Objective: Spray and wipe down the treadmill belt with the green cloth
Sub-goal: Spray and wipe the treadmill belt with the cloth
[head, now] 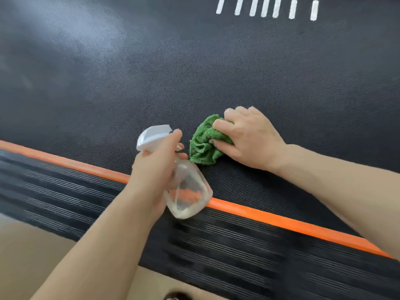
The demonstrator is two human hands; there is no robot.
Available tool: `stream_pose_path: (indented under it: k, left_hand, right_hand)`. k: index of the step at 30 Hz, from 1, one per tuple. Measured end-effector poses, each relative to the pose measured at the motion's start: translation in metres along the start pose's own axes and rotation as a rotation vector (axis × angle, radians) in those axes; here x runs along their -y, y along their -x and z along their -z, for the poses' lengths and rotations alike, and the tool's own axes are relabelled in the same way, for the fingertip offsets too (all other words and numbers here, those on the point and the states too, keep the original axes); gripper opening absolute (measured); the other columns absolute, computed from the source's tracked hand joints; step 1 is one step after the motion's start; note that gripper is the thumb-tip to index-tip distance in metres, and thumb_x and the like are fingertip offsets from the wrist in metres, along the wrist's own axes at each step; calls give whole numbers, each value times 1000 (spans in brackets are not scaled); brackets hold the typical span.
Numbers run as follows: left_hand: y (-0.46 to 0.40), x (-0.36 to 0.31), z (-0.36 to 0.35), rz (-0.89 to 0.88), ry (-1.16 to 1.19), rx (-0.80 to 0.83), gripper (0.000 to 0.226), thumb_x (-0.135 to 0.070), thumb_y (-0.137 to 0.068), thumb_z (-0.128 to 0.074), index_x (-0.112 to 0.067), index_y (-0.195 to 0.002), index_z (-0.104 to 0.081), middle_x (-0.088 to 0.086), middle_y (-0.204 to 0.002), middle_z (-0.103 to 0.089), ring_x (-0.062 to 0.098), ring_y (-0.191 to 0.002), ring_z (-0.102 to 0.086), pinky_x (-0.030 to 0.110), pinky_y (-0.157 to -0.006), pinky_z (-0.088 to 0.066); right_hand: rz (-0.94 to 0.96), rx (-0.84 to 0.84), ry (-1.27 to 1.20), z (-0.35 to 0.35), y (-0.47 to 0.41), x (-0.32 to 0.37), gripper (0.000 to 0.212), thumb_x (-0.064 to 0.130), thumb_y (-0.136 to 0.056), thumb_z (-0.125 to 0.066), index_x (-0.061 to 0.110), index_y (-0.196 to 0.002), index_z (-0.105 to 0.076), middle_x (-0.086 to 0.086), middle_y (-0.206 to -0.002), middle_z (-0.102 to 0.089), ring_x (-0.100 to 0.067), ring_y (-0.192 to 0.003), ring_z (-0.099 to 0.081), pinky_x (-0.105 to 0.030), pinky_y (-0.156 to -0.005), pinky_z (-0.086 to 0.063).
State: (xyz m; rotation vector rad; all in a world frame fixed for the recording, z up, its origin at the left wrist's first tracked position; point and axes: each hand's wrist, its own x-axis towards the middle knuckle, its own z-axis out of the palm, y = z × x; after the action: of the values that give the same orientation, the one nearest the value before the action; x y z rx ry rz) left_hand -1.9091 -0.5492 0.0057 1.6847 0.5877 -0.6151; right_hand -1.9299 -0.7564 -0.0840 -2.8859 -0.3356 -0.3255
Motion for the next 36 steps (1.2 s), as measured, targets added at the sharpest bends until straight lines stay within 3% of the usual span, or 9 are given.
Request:
stream_pose_path:
  k: [5, 11, 14, 17, 19, 25, 29, 33, 36]
  left_hand:
    - [-3, 1, -5, -21, 4, 18, 29, -45, -93, -76, -17, -87, -68, 4, -80, -70, 18, -69, -67, 38, -79, -57]
    - [-3, 4, -10, 45, 20, 33, 44, -54, -68, -79, -17, -89, -68, 5, -82, -69, 26, -75, -67, 46, -87, -57]
    - [-7, 10, -6, 71, 71, 53, 39, -46, -80, -81, -13, -92, -64, 2, -72, -62, 21, -65, -62, 39, -77, -53]
    - [-17, 9, 4, 136, 61, 86, 45, -50, -82, -78, -13, -104, -62, 4, -79, -64, 22, -61, -64, 37, -67, -56]
    - [-23, 5, 12, 143, 21, 122, 39, -50, -89, -73, -14, -96, -63, 9, -85, -63, 27, -67, -62, 40, -73, -58]
    - [-42, -20, 35, -10, 138, -92, 34, -47, -90, -76, -19, -74, -64, -1, -74, -66, 19, -65, -63, 38, -82, -56]
    - [-54, -31, 54, -48, 106, -168, 37, -55, -73, -77, -20, -69, -66, -2, -78, -67, 21, -69, -66, 41, -87, -60]
    - [-52, -29, 56, -117, 84, -147, 31, -43, -94, -73, -20, -74, -66, -3, -75, -69, 17, -71, -65, 36, -80, -57]
    - [-51, -23, 53, -108, 104, -140, 26, -44, -91, -76, -21, -78, -69, -2, -79, -72, 17, -76, -66, 37, -83, -58]
  right_hand:
    - [1, 5, 1, 3, -3, 2, 43, 54, -94, -43, 17, -107, -62, -10, -91, -57, -31, -80, -53, -41, -71, -39]
    - [-22, -9, 23, 2, 1, 3, 45, 54, -93, -41, 17, -108, -62, -11, -93, -59, -32, -81, -54, -41, -71, -41]
    - [-44, 16, 27, 3, 1, 7, 46, 55, -93, -38, 18, -109, -61, -10, -93, -58, -32, -81, -54, -41, -71, -42]
    - [-95, 27, 54, 5, 3, 11, 45, 54, -94, -38, 18, -109, -60, -10, -93, -56, -31, -80, -53, -42, -71, -41]
    - [-115, 22, 67, 4, 3, 15, 43, 53, -94, -40, 18, -109, -59, -11, -93, -55, -32, -80, -52, -42, -70, -40]
    - [-100, 1, 68, 3, 5, 16, 37, 49, -96, -46, 16, -107, -56, -13, -94, -53, -32, -79, -49, -43, -70, -39]
    - [-73, 17, 64, 4, 4, 18, 37, 48, -96, -49, 14, -107, -59, -13, -95, -53, -31, -79, -47, -43, -71, -38]
    - [-24, 51, 32, 10, 2, 25, 40, 50, -96, -46, 15, -108, -59, -10, -95, -51, -28, -80, -45, -42, -72, -37]
    - [85, 85, 2, 3, -14, 55, 37, 50, -95, -45, 18, -107, -59, -9, -97, -52, -28, -84, -47, -42, -73, -38]
